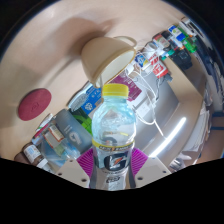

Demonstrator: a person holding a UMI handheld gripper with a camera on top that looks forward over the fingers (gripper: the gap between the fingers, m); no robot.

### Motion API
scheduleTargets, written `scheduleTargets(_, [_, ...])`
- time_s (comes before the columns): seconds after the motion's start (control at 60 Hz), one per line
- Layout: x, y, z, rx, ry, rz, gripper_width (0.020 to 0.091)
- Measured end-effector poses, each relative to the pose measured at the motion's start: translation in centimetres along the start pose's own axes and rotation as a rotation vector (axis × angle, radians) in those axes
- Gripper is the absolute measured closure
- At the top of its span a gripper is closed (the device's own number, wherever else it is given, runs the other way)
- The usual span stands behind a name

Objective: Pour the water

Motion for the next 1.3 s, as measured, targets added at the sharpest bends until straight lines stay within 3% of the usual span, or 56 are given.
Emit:
scheduleTargets(0.417, [0.6,0.1,0.8,-0.034,-0.167,-0.015,0.0648])
scheduleTargets(0.667, [1.0,1.3,5.0,-0.275,-1.401,-0.061,0.0646])
scheduleTargets(0.85, [-3.3,3.0,1.0,-0.329,-2.295,-0.155,0.0641])
scheduleTargets(0.9, [-4.6,2.3,1.3,-0.335,-2.334,-0.225,0.0642])
scheduleTargets(1.017, [-7.2,2.0,-0.6,-0.339,-2.309,-0.254,0.0643])
scheduleTargets(1.183, [-9.0,2.2,-3.0,-0.344,-2.33,-0.237,0.0629])
scheduleTargets(1.3, [-9.2,2.5,-3.9,-0.303,-2.331,-0.223,0.0595])
Point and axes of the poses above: the point between the fingertips, and its own axes, seen from behind it with the camera up: x to the right, z down, y backward, against the way the camera looks, the point moved 2 cm from there along y, backward, against the way the camera looks, and after that the axes turned 8 degrees about z, right-handed, at the moved point
